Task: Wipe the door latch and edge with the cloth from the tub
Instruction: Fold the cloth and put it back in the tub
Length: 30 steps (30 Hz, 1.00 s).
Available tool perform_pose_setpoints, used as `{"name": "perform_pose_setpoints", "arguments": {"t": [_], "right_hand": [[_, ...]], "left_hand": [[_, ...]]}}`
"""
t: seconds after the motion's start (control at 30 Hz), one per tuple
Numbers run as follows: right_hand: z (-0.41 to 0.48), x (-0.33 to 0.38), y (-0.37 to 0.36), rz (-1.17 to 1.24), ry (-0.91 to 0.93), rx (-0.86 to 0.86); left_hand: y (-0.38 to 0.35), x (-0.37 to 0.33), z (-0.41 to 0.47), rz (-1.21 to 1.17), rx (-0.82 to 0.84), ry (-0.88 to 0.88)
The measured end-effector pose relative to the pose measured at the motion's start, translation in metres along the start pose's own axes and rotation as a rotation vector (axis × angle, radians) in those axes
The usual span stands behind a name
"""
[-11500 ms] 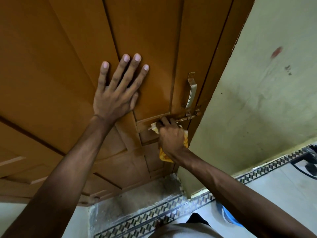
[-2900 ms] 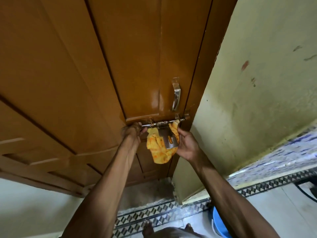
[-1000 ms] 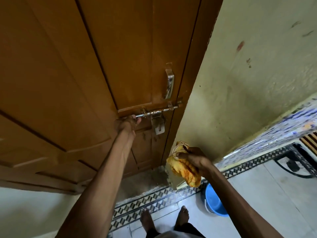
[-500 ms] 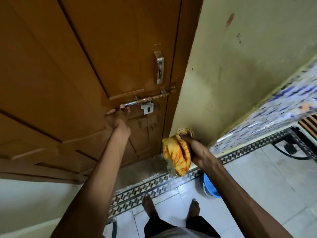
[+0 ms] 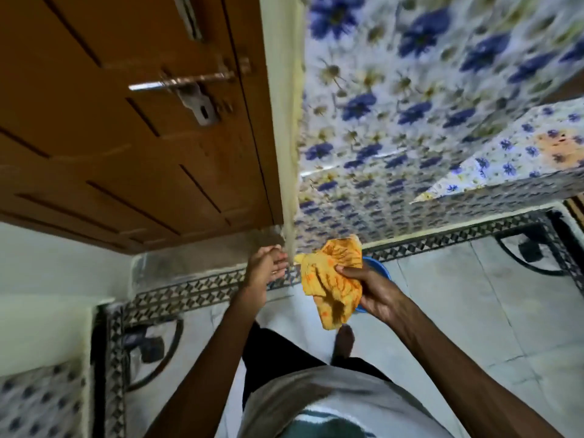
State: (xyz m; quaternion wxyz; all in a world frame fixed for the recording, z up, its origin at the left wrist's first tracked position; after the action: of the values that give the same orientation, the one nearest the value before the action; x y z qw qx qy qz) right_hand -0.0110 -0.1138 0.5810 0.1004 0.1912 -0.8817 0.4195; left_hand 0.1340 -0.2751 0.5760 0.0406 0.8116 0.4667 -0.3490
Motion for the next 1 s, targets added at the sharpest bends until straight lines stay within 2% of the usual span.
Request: {"name": "perform_pose_setpoints", "arguments": {"t": [0.1, 0.2, 0.3, 0.43, 0.53, 0.6, 0.7, 0.77, 0.8, 0.83, 0.9, 1.0], "right_hand": [[-0.026, -0.005, 0.058, -0.150, -0.014, -0.113], [-0.048, -0.007, 0.102, -0.170, -0.018, -0.154], [-0.059, -0.008, 0.129, -0.128, 0.024, -0.111], [-0.057, -0.014, 0.162, -0.111, 0.039, -0.013], [-0.046, -0.025, 0.197, -0.176, 0.020, 0.027], [-0.041, -0.028, 0.215, -0.385, -0.045, -0.007], [-0.031, -0.027, 0.236, -0.901, -0.078, -0.031], [-0.022, -0.029, 0.248, -1.258, 0.022, -0.094], [-0.017, -0.030, 0.255, -1.331, 0.097, -0.151], [-0.016, -0.028, 0.256, -1.309, 0.131, -0.210], [-0.016, -0.021, 0.260, -1.027, 0.100, -0.283], [-0.012, -0.010, 0.282, -0.513, -0.074, -0.159]], "left_hand": [[-0.039, 0.051, -0.002, 0.003, 0.006, 0.061], [-0.072, 0.088, 0.001, 0.094, 0.003, 0.060], [-0.100, 0.109, 0.012, 0.169, 0.057, 0.082], [-0.122, 0.134, 0.035, 0.162, 0.268, 0.241], [-0.127, 0.150, 0.053, 0.157, 0.275, 0.253], [-0.127, 0.158, 0.067, 0.157, 0.235, 0.255], [-0.129, 0.170, 0.087, 0.156, 0.171, 0.253], [-0.132, 0.177, 0.096, 0.126, 0.138, 0.251], [-0.137, 0.179, 0.099, 0.124, 0.123, 0.250], [-0.139, 0.182, 0.103, 0.144, 0.110, 0.244], [-0.147, 0.183, 0.114, 0.186, 0.085, 0.209], [-0.159, 0.179, 0.132, 0.275, 0.010, 0.079]]}}
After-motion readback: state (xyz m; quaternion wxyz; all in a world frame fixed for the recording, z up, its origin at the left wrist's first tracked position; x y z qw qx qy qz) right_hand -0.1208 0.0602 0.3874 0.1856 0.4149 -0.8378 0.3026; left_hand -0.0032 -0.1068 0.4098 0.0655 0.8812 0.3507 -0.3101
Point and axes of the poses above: each hand's wrist, its own z-axis towards the middle knuckle, its own y-axis out of the back of the hand, x = y × z, the point moved 2 cm from there along z, towards the middle knuckle, and after that the axes turned 15 degrees about x, right-handed, at the moved point
